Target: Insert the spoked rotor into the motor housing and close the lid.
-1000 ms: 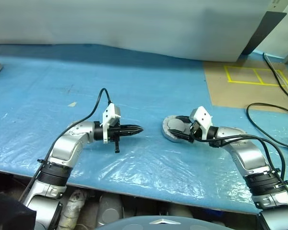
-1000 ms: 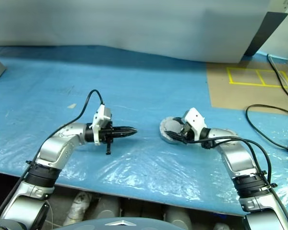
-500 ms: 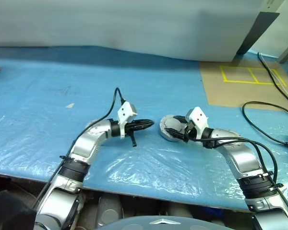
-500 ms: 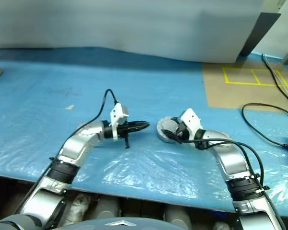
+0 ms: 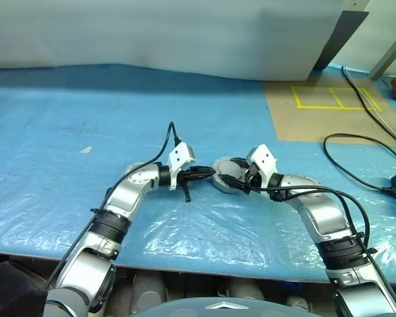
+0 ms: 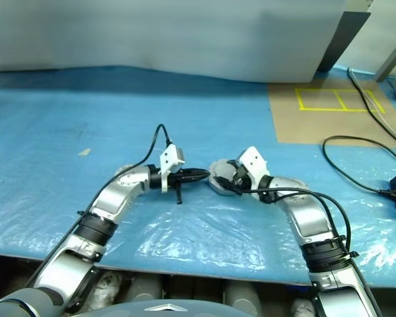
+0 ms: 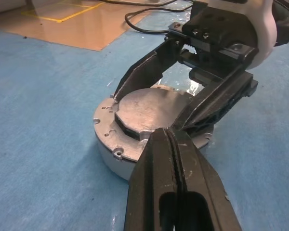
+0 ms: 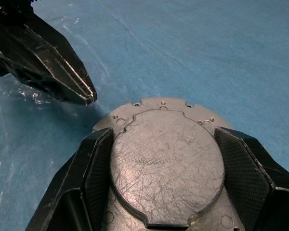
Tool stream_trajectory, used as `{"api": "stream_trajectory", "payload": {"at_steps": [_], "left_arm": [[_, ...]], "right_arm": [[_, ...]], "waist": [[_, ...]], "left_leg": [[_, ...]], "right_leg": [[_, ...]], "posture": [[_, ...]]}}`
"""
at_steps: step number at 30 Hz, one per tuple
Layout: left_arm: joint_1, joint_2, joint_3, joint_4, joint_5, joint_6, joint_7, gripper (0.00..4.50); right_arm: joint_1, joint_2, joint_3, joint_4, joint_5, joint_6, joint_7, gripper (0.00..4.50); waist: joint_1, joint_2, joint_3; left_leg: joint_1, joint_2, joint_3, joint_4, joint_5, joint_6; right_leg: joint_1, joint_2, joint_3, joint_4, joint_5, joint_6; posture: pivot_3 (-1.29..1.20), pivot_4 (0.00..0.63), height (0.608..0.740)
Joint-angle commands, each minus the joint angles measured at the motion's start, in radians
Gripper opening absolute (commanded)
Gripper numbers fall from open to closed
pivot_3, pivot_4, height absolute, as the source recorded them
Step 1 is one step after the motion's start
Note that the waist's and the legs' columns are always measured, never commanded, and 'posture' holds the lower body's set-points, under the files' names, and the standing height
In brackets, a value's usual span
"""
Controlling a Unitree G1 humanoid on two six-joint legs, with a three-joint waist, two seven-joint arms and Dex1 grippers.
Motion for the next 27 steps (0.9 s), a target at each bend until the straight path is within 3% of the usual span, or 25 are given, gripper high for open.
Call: {"api": "stream_trajectory", "payload": {"at_steps": [1, 11, 27], "left_arm": [[-0.010, -0.016, -0.028, 0.036, 0.047, -0.066, 0.016, 0.00], [-0.074, -0.071, -0.003, 0.277, 0.107, -0.212, 0.083, 0.00], [-0.059, -0.063, -0.035, 0.285, 0.120, -0.245, -0.003, 0.00]], "right_arm": [[0.021, 0.015, 0.058, 0.047, -0.006, 0.039, 0.024, 2.98], [0.110, -0.032, 0.114, 0.037, -0.089, -0.032, 0.044, 2.98], [0.101, -0.001, 0.083, 0.045, -0.079, -0.031, 0.014, 2.98]], "waist": [[-0.001, 0.000, 0.000], [0.011, 0.000, -0.001], [0.012, 0.000, -0.005]], "left_leg": [[0.000, 0.000, 0.000, 0.000, 0.000, 0.000], [0.006, 0.000, 0.000, 0.001, 0.000, 0.000], [0.006, 0.001, 0.000, -0.001, -0.001, 0.001]], "right_leg": [[0.000, 0.000, 0.000, 0.000, 0.000, 0.000], [0.007, -0.002, 0.000, 0.000, 0.000, 0.000], [0.007, -0.002, 0.000, -0.001, 0.000, -0.001]], "posture": [[0.00, 0.150, 0.740], [0.00, 0.150, 0.740], [0.00, 0.150, 0.740]]}}
